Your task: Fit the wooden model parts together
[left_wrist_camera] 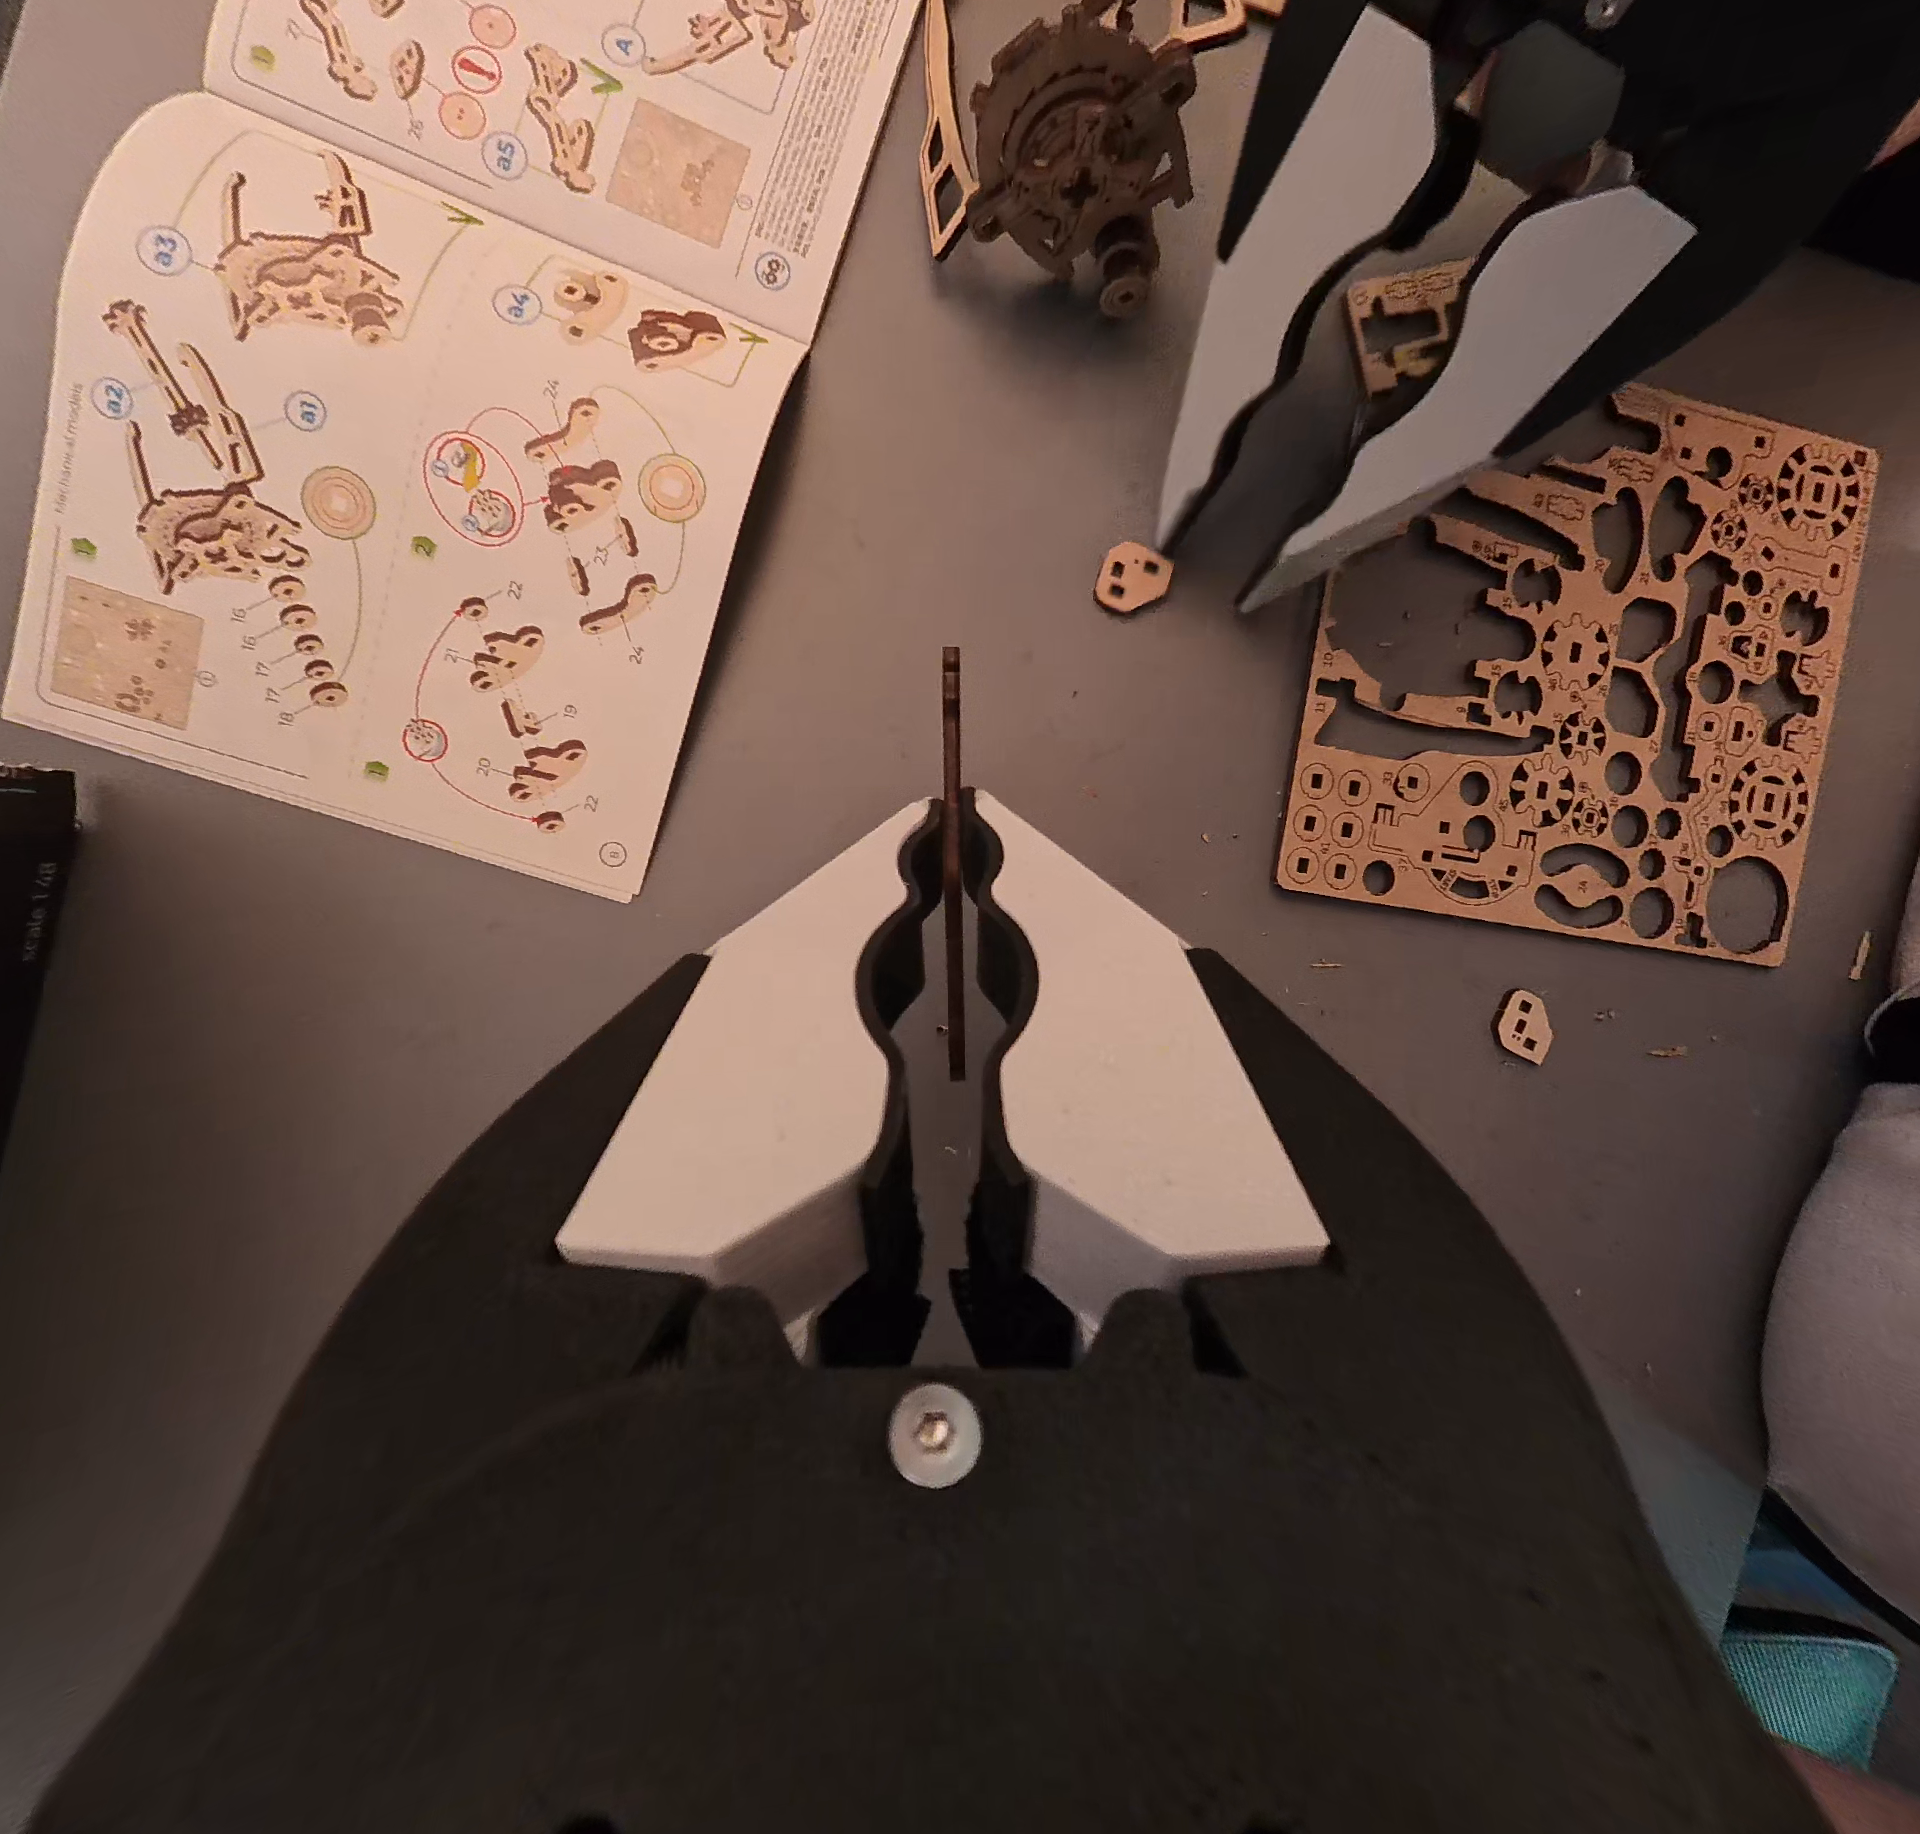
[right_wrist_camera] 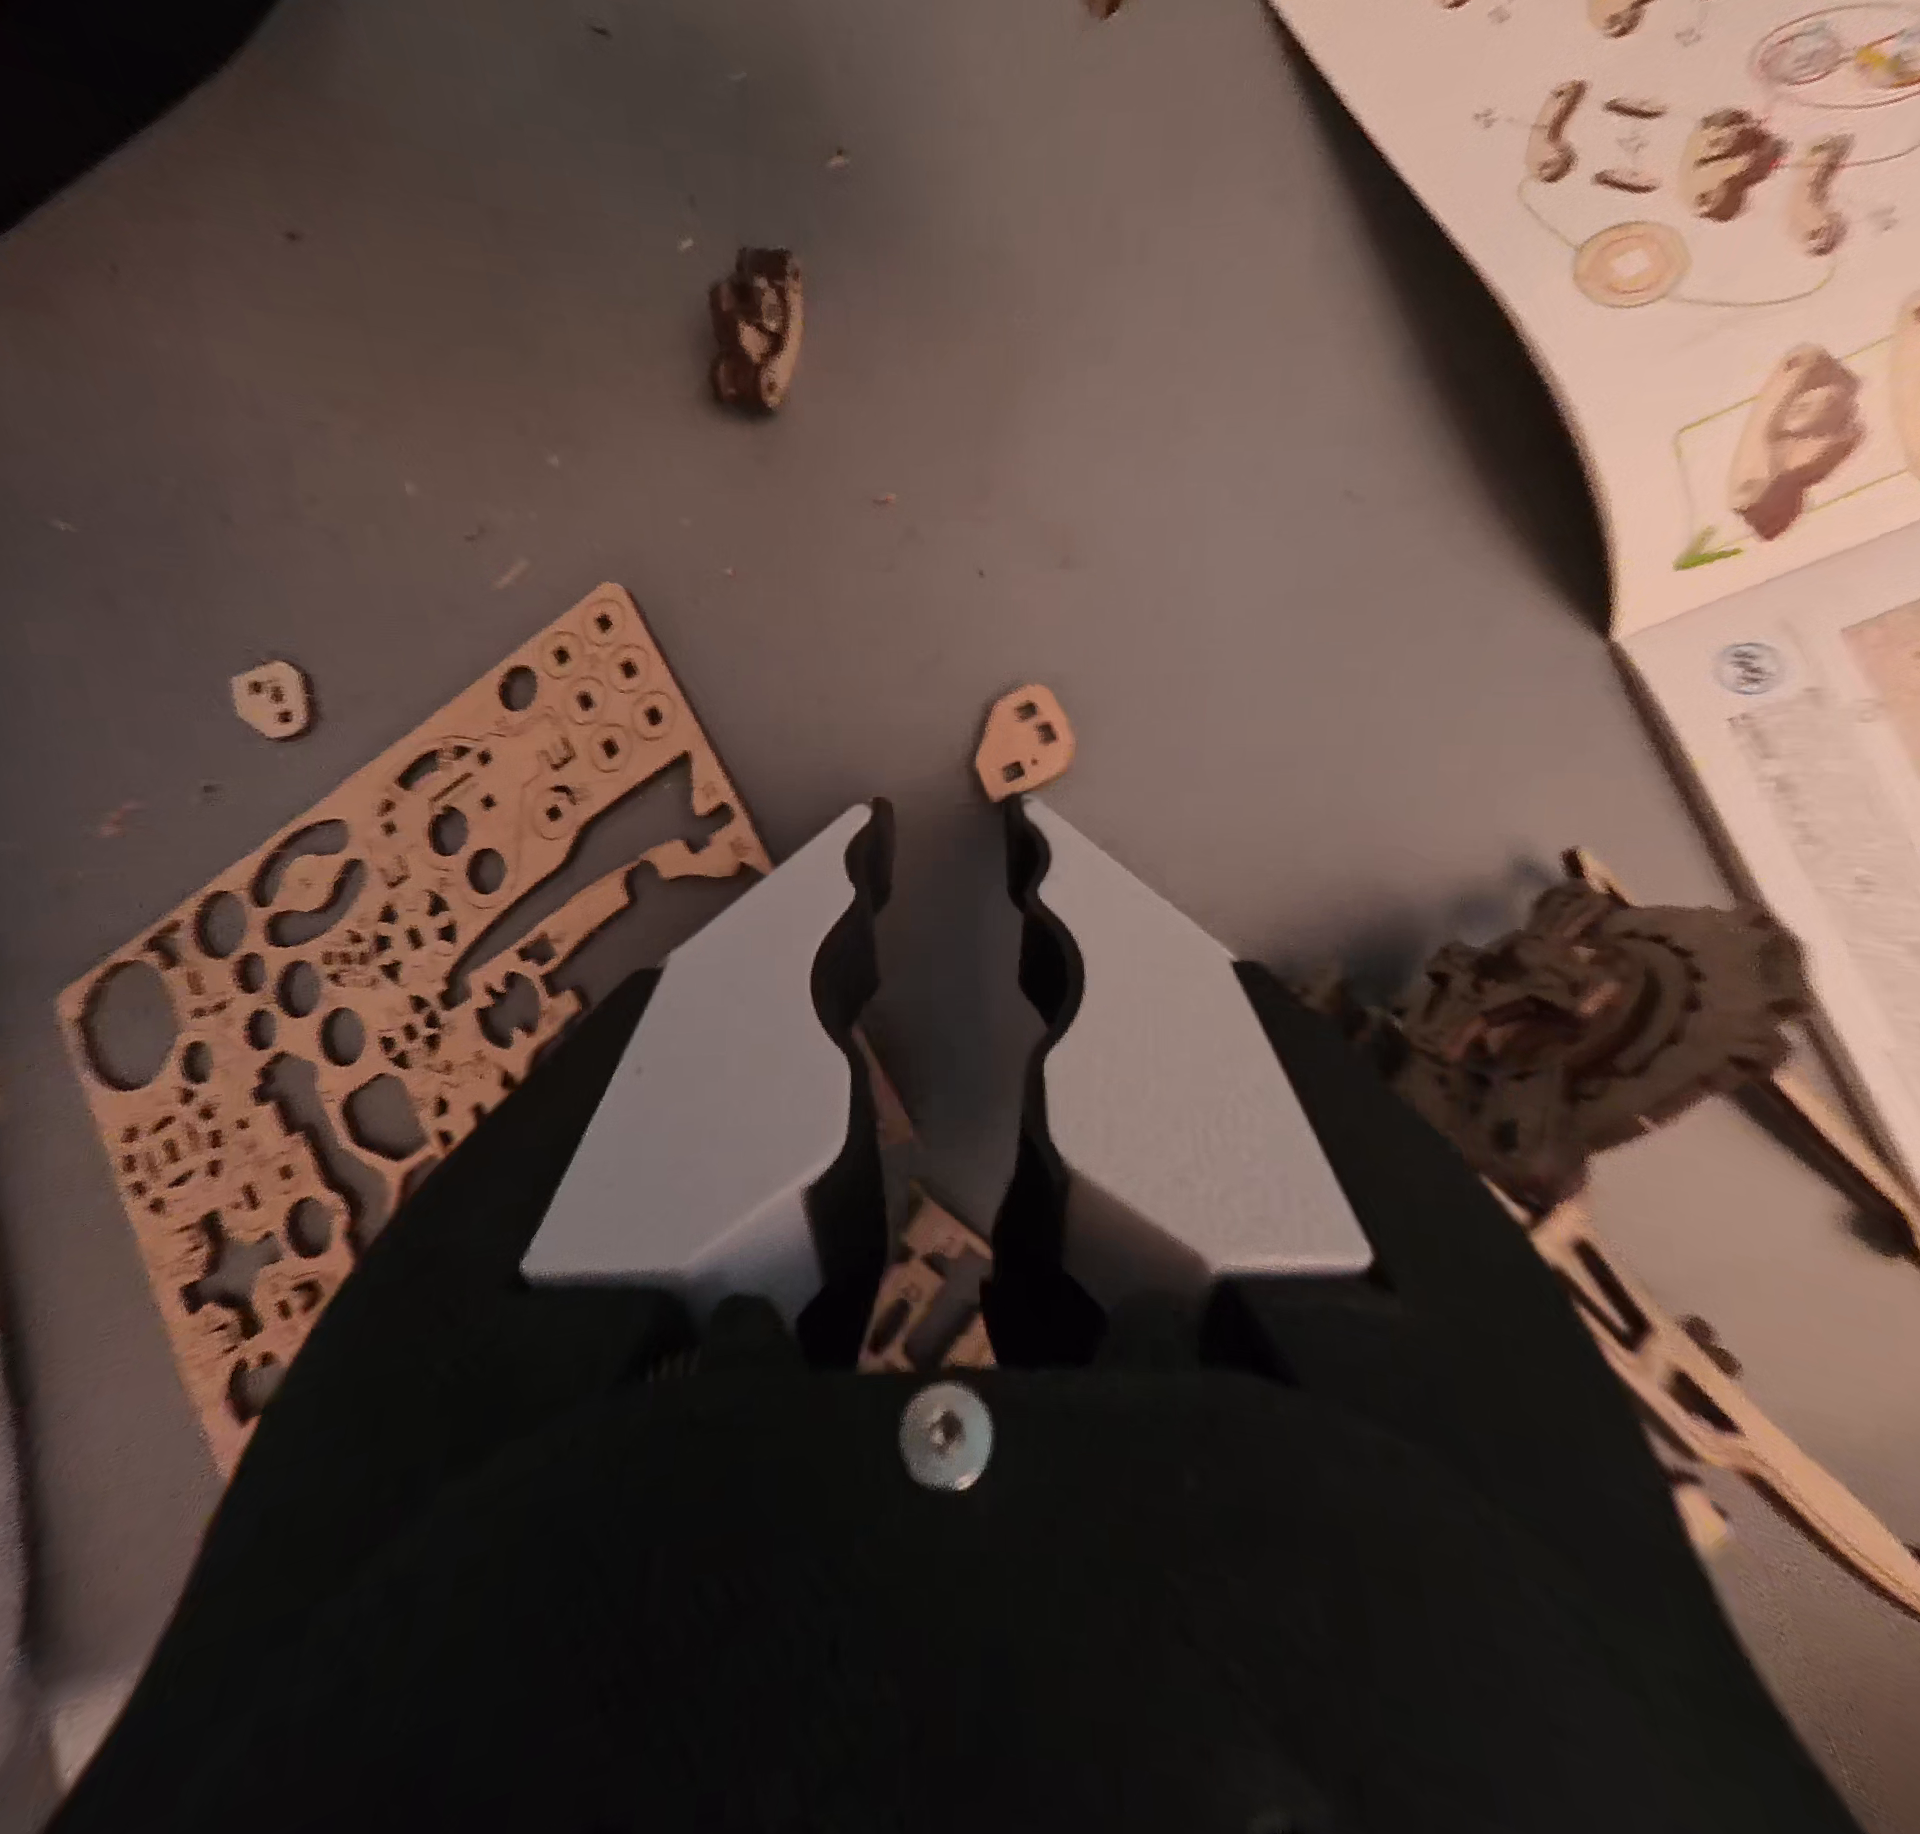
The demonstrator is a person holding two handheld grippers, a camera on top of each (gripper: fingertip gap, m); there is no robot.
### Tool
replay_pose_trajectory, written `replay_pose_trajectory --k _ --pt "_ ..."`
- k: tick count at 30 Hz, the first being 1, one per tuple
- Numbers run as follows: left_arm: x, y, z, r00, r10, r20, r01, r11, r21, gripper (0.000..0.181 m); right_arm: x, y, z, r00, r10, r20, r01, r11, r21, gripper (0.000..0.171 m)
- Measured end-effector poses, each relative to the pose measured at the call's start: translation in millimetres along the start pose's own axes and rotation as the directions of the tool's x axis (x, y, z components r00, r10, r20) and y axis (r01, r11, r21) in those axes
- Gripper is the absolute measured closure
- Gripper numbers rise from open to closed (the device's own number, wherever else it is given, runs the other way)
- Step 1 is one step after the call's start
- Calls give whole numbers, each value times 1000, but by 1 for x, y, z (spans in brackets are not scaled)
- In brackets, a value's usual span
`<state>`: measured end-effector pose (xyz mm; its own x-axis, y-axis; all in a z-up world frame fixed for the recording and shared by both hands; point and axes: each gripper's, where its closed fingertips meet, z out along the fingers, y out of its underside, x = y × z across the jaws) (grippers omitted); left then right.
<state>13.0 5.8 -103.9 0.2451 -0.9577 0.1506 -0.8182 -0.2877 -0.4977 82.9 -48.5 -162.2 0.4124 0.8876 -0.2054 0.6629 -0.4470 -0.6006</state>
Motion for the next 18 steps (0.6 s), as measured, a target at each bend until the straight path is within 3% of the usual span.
replay_pose_trajectory --k 6,13,18 --pt "1 -1 -1 1000 4 5 -4 1000 4 181 -22 -10 10 992 -92 85 86 994 69 151" --pt "2 -1 1 1000 9 0 -9 1000 -1 181 16 -16 -7 973 -174 -155 190 977 96 153" --pt "0 0 0 1000 6 5 -6 1000 -3 181 12 -7 4 987 -130 -98 135 989 52 145"
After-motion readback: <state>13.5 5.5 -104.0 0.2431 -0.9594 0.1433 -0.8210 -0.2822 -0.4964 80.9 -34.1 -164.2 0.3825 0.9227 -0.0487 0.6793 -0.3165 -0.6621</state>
